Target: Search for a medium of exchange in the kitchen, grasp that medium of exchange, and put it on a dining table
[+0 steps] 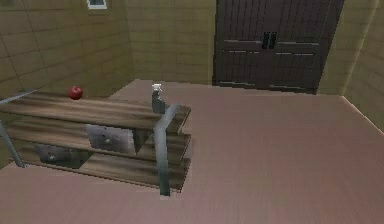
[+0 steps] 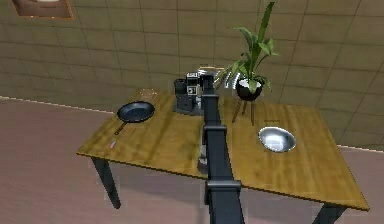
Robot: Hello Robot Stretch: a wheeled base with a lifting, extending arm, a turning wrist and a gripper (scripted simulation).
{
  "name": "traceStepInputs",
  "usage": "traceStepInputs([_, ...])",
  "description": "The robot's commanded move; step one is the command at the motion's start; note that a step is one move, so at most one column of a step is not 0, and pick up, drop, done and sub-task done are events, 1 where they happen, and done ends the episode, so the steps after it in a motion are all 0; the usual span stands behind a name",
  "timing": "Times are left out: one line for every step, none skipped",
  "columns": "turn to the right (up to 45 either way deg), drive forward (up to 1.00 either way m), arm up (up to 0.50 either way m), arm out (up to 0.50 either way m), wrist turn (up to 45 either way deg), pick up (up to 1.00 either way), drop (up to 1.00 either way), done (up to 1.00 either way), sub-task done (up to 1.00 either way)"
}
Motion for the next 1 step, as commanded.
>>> traceStepInputs([0.0,0.0,0.0,0.0,0.0,0.0,1.0,0.0,0.0])
